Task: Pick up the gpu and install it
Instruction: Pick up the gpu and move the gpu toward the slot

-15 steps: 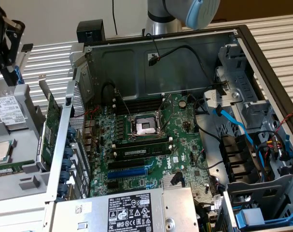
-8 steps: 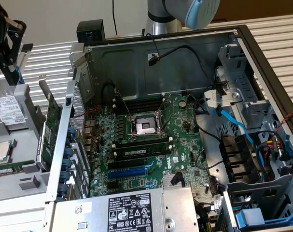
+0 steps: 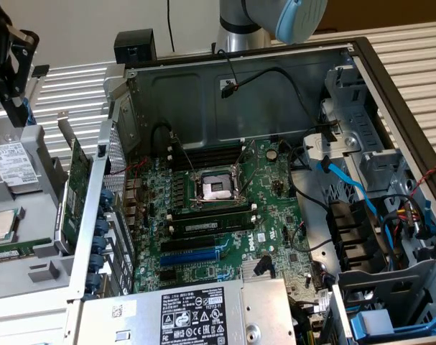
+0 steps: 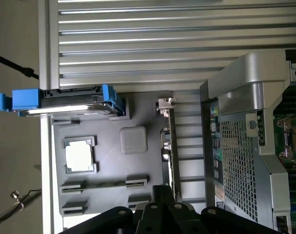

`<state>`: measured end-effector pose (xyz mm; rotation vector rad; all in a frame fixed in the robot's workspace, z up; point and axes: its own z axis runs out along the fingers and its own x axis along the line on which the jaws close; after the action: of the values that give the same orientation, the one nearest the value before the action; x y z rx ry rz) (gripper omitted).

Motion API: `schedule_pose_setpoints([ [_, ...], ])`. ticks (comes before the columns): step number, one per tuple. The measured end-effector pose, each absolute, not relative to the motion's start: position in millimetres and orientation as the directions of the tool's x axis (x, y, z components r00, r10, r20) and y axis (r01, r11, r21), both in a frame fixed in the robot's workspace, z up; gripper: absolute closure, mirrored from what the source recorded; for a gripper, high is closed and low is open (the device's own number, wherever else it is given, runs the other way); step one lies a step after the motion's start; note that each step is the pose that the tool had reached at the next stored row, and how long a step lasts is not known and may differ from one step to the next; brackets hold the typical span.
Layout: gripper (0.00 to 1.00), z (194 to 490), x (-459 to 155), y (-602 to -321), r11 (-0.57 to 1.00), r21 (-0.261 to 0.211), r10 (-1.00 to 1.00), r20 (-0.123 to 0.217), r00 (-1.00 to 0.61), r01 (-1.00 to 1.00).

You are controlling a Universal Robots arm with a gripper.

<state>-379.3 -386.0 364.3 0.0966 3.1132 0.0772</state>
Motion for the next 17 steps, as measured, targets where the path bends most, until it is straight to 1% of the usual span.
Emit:
schedule_pose_setpoints([
  [5, 0.89, 363, -380, -386, 0.997, 0.05, 0.063, -0.025, -0.998, 0.061],
  [7, 0.89, 361, -381, -386, 0.997, 0.051, 0.063, -0.03, -0.998, 0.061],
  [14, 0.89, 358, -388, -387, 0.995, 0.075, 0.064, -0.075, -0.995, 0.058],
  [16, 0.89, 358, -392, -388, 0.995, 0.078, 0.064, -0.079, -0.995, 0.058],
  [17, 0.89, 357, -394, -388, 0.995, 0.079, 0.064, -0.087, -0.994, 0.057],
])
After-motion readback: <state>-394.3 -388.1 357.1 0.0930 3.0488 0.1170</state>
